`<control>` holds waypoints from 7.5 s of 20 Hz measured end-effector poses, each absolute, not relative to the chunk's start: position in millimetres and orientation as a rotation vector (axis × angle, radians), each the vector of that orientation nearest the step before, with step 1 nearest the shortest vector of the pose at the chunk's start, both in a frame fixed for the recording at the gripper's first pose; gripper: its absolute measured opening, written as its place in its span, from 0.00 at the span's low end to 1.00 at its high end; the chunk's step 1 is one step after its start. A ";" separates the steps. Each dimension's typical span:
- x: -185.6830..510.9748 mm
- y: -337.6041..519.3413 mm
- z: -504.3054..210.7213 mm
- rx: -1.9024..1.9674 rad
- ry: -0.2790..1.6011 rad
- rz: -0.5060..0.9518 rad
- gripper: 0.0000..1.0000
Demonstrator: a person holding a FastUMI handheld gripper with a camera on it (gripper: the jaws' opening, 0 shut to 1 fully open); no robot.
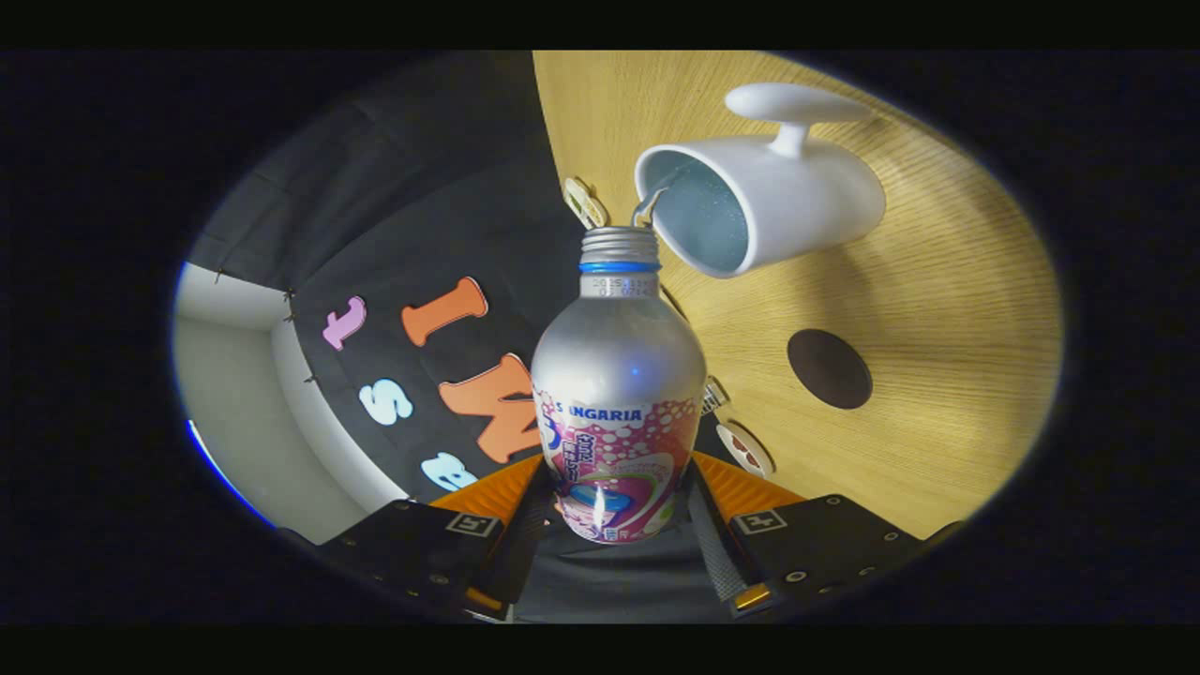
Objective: Take the bottle from table, then pour the juice into the cup, finally place the bottle on the coaster
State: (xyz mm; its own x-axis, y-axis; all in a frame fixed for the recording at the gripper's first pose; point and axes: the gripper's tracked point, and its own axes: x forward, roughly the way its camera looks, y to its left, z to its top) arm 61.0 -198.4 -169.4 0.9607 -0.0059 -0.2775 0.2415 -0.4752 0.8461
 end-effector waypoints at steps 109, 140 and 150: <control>102.7 -156.9 -260.9 -0.113 0.458 -0.146 0.76; 52.2 -124.7 -158.5 -0.050 0.309 -0.124 0.97; 9.5 -62.6 -67.0 0.059 0.169 -0.078 0.97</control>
State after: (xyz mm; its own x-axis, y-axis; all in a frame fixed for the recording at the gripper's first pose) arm 9.5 -62.6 -67.0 0.9828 -0.0729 -0.1699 0.0827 0.9952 0.0516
